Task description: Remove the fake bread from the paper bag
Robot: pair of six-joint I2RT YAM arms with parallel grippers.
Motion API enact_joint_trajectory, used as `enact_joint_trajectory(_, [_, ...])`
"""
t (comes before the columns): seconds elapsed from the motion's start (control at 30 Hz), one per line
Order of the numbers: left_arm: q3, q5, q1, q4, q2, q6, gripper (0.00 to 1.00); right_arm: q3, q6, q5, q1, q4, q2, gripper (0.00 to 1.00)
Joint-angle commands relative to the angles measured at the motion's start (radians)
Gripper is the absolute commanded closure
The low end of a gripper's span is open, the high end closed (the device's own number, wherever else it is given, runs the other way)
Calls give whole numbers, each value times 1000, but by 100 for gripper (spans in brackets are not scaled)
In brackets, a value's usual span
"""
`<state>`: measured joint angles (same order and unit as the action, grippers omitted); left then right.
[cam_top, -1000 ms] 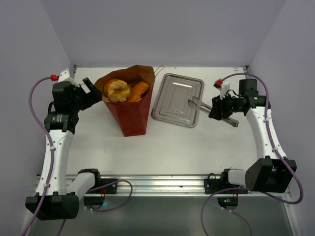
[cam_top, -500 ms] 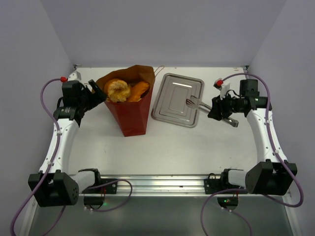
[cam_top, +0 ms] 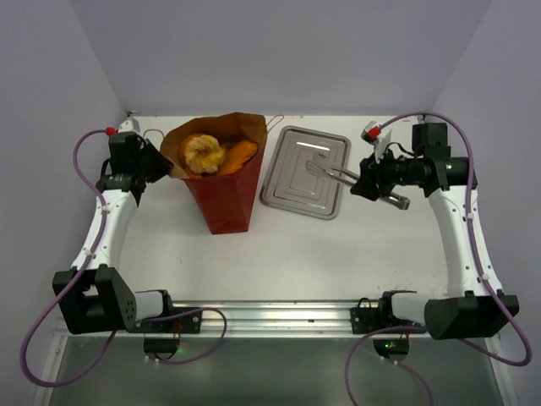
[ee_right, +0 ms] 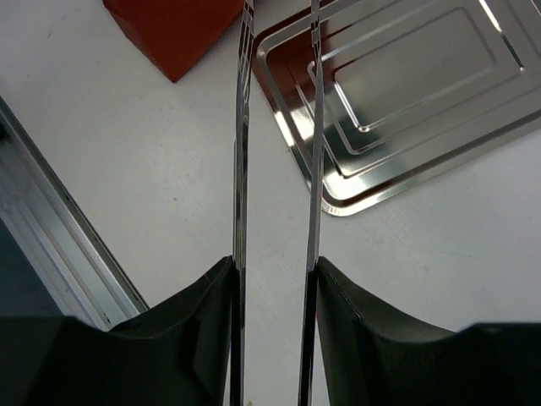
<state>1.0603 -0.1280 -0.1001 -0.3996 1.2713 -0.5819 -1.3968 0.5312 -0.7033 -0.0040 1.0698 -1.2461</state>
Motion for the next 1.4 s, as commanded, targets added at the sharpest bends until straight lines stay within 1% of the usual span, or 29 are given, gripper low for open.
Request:
enact_joint_trajectory(0.0, [72, -30, -10, 81, 17, 60, 89, -115, -26, -48, 81, 56, 17, 56])
enact_joint_trajectory(0.07, [101, -42, -10, 77, 23, 88, 100, -148, -48, -38, 137, 58, 13, 56])
enact_joint_trajectory(0.3, [263, -39, -10, 64, 33, 134, 100, -368, -134, -27, 294, 88, -76, 56])
enact_joint_trajectory(0.4, [311, -41, -10, 74, 40, 143, 100, -431, -178, -32, 354, 84, -117, 56])
enact_joint_trajectory(0.57, [310, -139, -10, 94, 59, 157, 100, -499, -198, -21, 424, 78, -183, 56])
enact_joint_trajectory(0.7, [236, -217, -10, 120, 45, 160, 100, -525, -178, 21, 482, 81, -242, 56])
enact_joint_trajectory(0.87, [169, -252, -10, 127, 22, 146, 100, -544, -116, 47, 627, 108, -298, 56])
enact_joint_trajectory(0.93, [167, -262, -10, 120, 22, 125, 100, -545, -93, 56, 677, 120, -314, 57])
enact_joint_trajectory(1.07, [179, -289, -10, 100, 34, 57, 100, -528, -65, 100, 728, 130, -343, 57])
enact_joint_trajectory(1.23, [188, -291, -10, 104, 33, 13, 100, -498, -56, 301, 734, 95, -348, 57])
enact_joint_trajectory(1.3, [190, -294, -12, 104, 34, 7, 100, -463, -45, 332, 736, 76, -345, 57])
enact_joint_trajectory(1.37, [190, -309, -10, 104, 36, 1, 100, -427, -28, 399, 760, 62, -343, 57])
